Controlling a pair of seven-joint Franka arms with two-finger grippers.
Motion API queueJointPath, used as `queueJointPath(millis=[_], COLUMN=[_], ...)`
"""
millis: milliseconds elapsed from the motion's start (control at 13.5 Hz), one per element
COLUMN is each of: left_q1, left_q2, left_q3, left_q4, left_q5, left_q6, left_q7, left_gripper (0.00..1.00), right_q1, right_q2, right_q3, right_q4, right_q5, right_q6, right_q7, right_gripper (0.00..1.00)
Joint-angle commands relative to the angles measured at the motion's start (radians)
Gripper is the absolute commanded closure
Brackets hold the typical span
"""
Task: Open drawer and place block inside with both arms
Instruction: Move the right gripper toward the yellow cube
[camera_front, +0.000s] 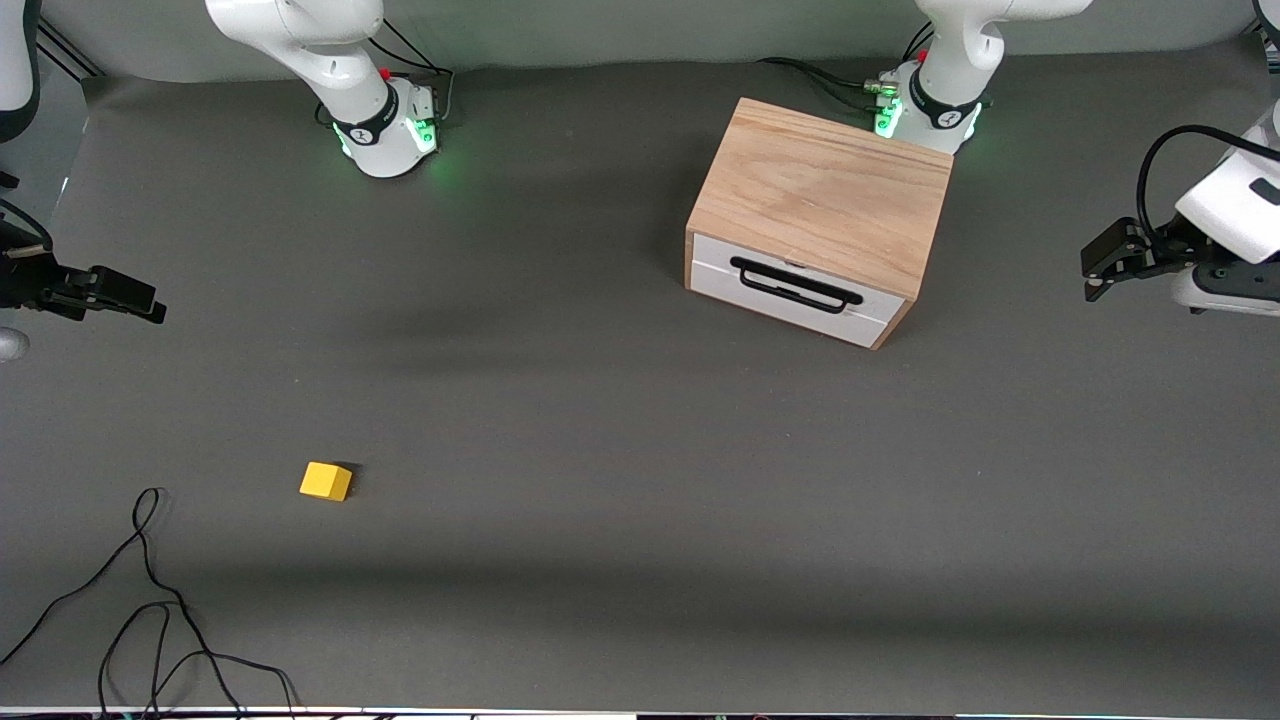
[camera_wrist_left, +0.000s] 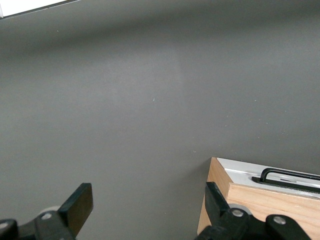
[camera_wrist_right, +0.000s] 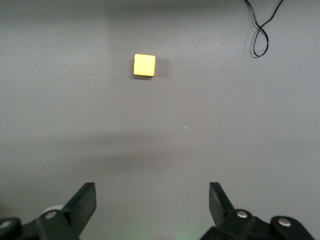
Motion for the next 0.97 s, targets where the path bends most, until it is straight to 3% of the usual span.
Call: queueJointPath(millis=[0,668,891], left_q1=[-0.023,-0.025,-0.023], left_q2=[-0.015,-0.013,-0.015], left_q3=[0.018,0.018,0.018], left_q4=[-0.001,-0.001,-0.001], left_q5=[0.003,0.003,0.003], left_q6=[-0.004,-0.004,-0.005], left_q7=[0.014,0.013,0.013], left_gripper=[0.00,0.00,0.00], right_q1=[0.006,0.006,0.009], right_q2=[0.000,0.005,0.054], right_q3=[-0.006,-0.004,0.002], right_q4=[0.009,0.009,0.056], right_q5=[-0.019,-0.017,-0.011], right_q6=[-0.003,0.005,0.031], right_q7=[-0.018,-0.016,-0.016], right_gripper=[0.00,0.00,0.00])
